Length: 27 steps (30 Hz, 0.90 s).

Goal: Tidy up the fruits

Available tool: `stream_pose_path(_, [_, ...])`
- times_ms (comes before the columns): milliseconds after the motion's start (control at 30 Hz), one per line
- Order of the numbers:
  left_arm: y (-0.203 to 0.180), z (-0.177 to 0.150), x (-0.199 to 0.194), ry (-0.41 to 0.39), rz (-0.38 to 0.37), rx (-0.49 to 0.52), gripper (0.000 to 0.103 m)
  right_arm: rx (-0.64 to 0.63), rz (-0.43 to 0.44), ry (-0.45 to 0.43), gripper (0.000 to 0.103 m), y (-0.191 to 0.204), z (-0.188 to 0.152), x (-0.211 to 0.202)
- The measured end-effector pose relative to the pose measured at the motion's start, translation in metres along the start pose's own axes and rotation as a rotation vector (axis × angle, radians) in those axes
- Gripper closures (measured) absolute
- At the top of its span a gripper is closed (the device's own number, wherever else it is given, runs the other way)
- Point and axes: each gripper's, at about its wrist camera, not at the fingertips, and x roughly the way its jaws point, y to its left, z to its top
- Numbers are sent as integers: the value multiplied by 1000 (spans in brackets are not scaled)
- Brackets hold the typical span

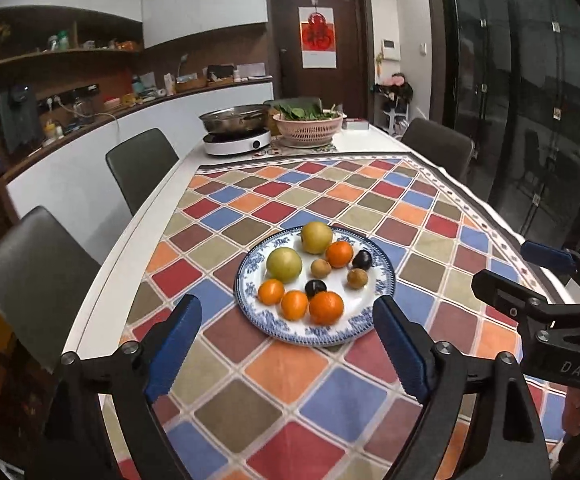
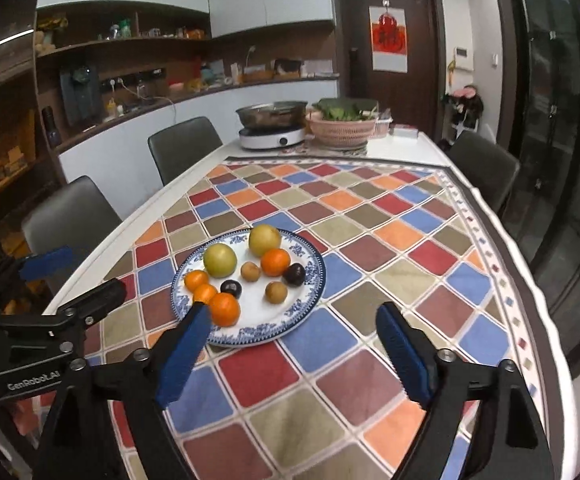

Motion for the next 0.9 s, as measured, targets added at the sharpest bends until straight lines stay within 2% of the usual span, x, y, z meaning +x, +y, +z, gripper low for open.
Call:
stream_pose_path(300, [-4,-22,-52,-39,-33,-30,5,-10,-6,-50,16,13,-27,-55])
stream_pose_path(467, [-6,-35,-72,-51,-23,-31,4,-1,5,-69,16,18,-40,-76])
stream_pose_path(900, [-9,-60,-100,-89,24,-14,0,-13,-13,-76,16,24,-66,-96])
